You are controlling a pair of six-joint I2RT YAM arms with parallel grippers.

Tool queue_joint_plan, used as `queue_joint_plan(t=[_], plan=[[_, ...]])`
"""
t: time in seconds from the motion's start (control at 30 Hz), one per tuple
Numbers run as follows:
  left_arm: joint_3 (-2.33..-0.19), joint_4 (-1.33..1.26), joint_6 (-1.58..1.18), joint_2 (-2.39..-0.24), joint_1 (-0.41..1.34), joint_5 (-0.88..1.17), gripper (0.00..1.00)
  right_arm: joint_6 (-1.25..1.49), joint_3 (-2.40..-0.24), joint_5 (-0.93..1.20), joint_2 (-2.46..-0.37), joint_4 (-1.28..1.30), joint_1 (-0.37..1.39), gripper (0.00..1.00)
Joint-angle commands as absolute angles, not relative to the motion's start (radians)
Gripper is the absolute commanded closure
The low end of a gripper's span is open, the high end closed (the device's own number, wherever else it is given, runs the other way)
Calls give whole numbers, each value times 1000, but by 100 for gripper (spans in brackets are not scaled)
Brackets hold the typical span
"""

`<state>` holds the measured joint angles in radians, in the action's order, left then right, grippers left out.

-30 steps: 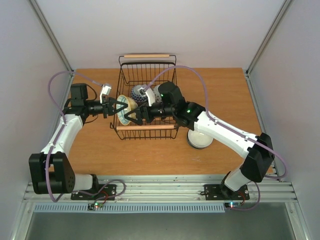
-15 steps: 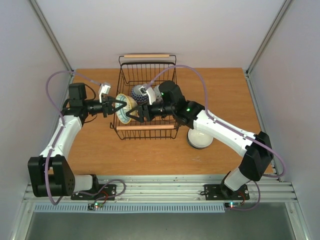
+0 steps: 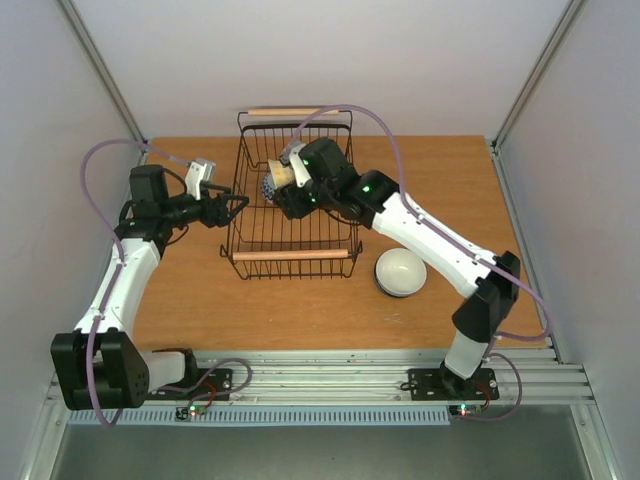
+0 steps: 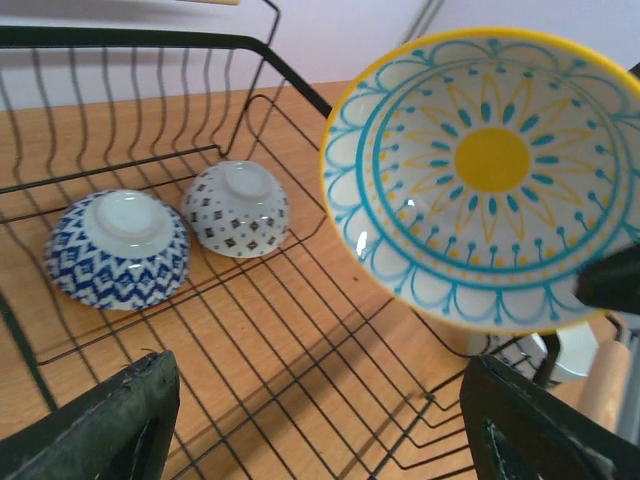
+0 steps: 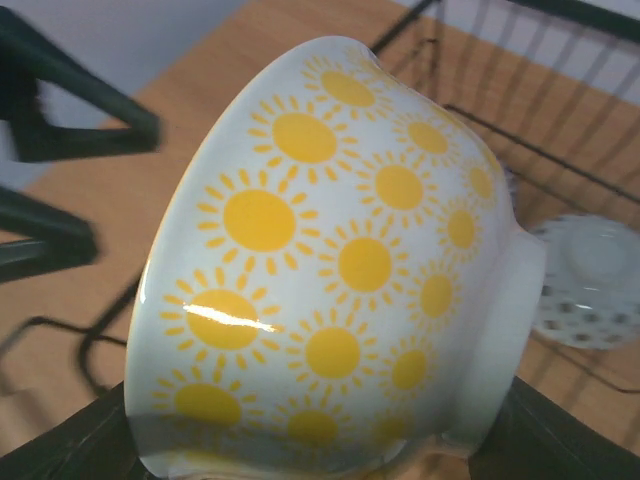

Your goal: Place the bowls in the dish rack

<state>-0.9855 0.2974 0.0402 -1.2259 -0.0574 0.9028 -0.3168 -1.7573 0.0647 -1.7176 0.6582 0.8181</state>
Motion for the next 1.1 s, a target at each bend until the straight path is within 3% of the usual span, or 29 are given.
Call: queue_joint_plan(t=[0.0, 0.3, 1.07], plan=[[-994, 252, 26, -1211, -61, 817, 22, -437, -1920, -205, -1819, 856, 813, 99], [-998, 251, 23, -1220, -61, 804, 21, -488, -2114, -451, -2049, 1050, 813, 99], [-1000, 255, 16, -1217, -67, 822, 19, -554, -2319, -564, -2378, 1247, 785, 99]])
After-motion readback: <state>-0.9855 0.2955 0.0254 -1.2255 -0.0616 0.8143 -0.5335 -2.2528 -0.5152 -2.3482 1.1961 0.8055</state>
